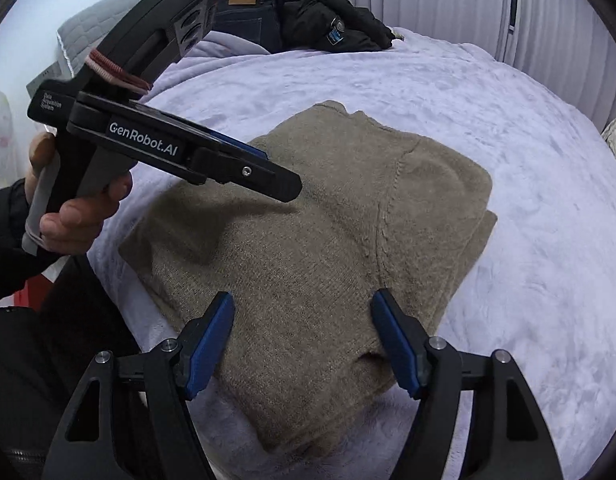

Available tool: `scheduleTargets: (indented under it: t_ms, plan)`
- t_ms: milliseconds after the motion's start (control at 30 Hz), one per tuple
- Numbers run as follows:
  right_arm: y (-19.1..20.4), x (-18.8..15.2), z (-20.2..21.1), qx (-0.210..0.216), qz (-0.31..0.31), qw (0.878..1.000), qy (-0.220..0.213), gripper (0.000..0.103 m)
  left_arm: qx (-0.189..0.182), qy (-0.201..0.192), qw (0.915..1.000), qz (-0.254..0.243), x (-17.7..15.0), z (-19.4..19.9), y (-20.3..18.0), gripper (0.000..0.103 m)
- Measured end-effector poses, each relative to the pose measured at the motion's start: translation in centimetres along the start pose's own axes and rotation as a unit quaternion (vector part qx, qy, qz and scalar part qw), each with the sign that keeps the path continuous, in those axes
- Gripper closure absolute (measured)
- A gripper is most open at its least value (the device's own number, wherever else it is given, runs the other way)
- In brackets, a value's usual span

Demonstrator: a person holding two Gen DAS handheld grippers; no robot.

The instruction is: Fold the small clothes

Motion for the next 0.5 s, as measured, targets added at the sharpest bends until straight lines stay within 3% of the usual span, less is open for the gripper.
scheduleTargets:
  t_ms: [100, 200, 233, 333, 433, 500]
  plan:
    - [-0.2, 0.6, 0.7, 0.014, -0.006, 1.000, 0.002, 0.029, 0.008, 0.005, 1.0000, -0.003, 0.7, 1.2, -0.6, 0.032]
    - [-1.1, 2.4, 2.4, 0.023, -0.002, 0.999, -0.023, 0.027, 0.040, -0.024, 0.9988, 0.013, 3.5, 2.5, 0.5, 0.000]
    - [-1.5, 3.1, 2.8, 0.013, 0.005, 0.999, -0.033, 0.026, 0.049, -0.034, 0.9980, 0.019, 4.7, 2.6, 1.1, 0.000]
    - [-3.4, 5.5, 2.6, -0.010, 0.023, 0.999, -0.041, 0.024, 0.046, -0.013, 0.9979, 0.045, 7.7, 0.9, 3.1, 0.000]
    - [-5.3, 7.8, 0.1, 0.007, 0.018, 1.000, -0.019, 0.024, 0.042, 0.019, 0.9978, 0.048, 9.3, -1.8, 3.9, 0.000]
    - [-6.6, 8.6, -2.1, 0.008, 0.012, 1.000, 0.005, 0.024, 0.062, 0.040, 0.9965, 0.039, 9.4, -3.7, 4.2, 0.000]
Point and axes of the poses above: each gripper's, at about its wrist camera, not at the fingertips, and z roughly against the way its jaws point, y to its left, x to its top, the point moved 6 cm from there along -z, roughly the way its jaws point, and after that the axes turned 8 degrees about y, right-handed, at the moved point
